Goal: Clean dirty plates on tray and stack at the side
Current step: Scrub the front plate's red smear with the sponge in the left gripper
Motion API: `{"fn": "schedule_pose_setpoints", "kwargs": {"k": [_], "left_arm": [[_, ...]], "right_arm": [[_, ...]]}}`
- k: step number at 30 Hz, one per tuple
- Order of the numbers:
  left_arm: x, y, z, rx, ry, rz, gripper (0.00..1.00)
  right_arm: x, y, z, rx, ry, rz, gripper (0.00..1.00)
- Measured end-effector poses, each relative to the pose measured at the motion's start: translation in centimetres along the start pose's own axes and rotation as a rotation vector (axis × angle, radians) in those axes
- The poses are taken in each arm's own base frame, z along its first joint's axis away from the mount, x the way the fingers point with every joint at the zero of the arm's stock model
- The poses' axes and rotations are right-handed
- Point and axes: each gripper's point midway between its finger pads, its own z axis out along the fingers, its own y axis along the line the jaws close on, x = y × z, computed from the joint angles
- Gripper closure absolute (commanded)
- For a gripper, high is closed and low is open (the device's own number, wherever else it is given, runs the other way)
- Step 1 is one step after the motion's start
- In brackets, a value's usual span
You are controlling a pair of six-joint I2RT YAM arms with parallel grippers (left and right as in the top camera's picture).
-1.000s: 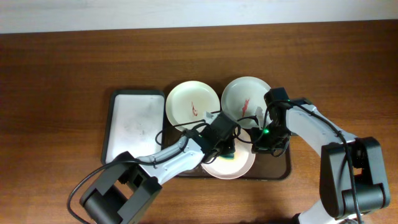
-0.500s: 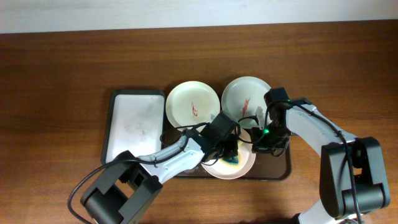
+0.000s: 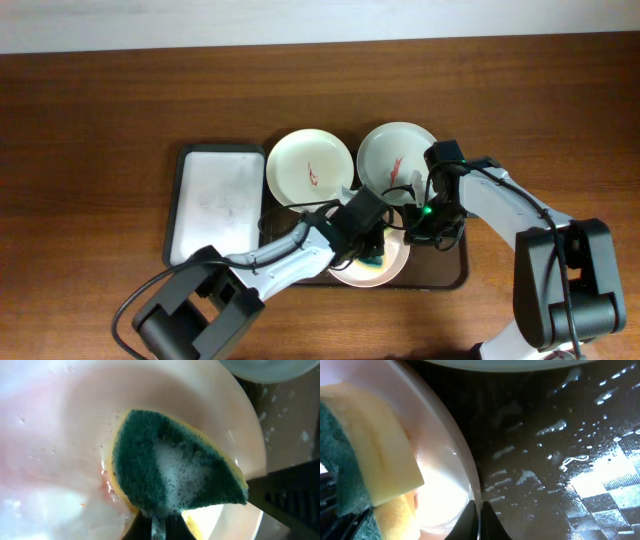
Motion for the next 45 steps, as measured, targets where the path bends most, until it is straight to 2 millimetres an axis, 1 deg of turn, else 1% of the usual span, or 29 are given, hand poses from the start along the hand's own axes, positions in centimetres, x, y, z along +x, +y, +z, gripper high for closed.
{"fn": "schedule_pose_setpoints", "kwargs": {"k": [3, 6, 10, 15, 19, 22, 24, 29, 32, 35, 38, 43, 45], "left_arm": [[-0.6, 0.6, 0.0, -0.057, -0.061, 0.015, 1.0], [-1.8, 1.7, -0.2, -0.122, -0.133, 0.015, 1.0], [-2.7, 2.8, -0.6, -0.186, -0.188, 0.015, 1.0], [-2.8, 3.7, -0.9, -0.235, -0.201, 0.018, 1.0], [-2.8, 4.2, -2.1, -0.257, -0.203, 0.017, 1.0], [-3.2, 3.5, -3.0, -0.216, -0.207, 0.003, 1.0], [-3.0, 3.1, -3.1, -0.188, -0.192, -0.009, 1.0], [-1.4, 1.7, -2.7, -0.103, -0.1, -0.065, 1.0], [-1.1, 0.5, -2.3, -0.059, -0.095, -0.067, 1.0], [-0.3, -0.7, -1.0, -0.029, -0.085, -0.046, 1.0], [0.1, -0.6, 0.0, -0.04, -0.079, -0.038, 1.0], [0.1, -0.4, 0.1, -0.052, -0.081, -0.038, 1.0], [0.1, 0.0, 0.0, -0.072, -0.081, -0.038, 1.0]], "right_arm": [[0.0, 0.0, 0.0, -0.003, 0.001, 0.0, 0.96], [0.0, 0.0, 0.0, -0.003, 0.001, 0.001, 0.96], [0.0, 0.0, 0.0, -0.003, 0.001, 0.0, 0.96], [0.0, 0.1, 0.0, -0.004, 0.002, 0.001, 0.96], [0.1, 0.2, 0.0, -0.013, 0.005, 0.0, 0.96], [0.2, 0.2, 0.0, -0.011, 0.009, 0.002, 0.96], [0.2, 0.2, 0.0, -0.011, 0.01, 0.003, 0.96], [0.2, 0.2, 0.0, -0.011, 0.01, 0.003, 0.96], [0.2, 0.2, 0.0, -0.011, 0.01, 0.002, 0.96], [0.2, 0.2, 0.0, -0.011, 0.01, 0.003, 0.96], [0.2, 0.1, 0.0, -0.007, 0.01, 0.003, 0.96], [0.2, 0.1, 0.0, -0.007, 0.009, 0.002, 0.96], [0.2, 0.1, 0.0, -0.007, 0.009, 0.002, 0.96]]}}
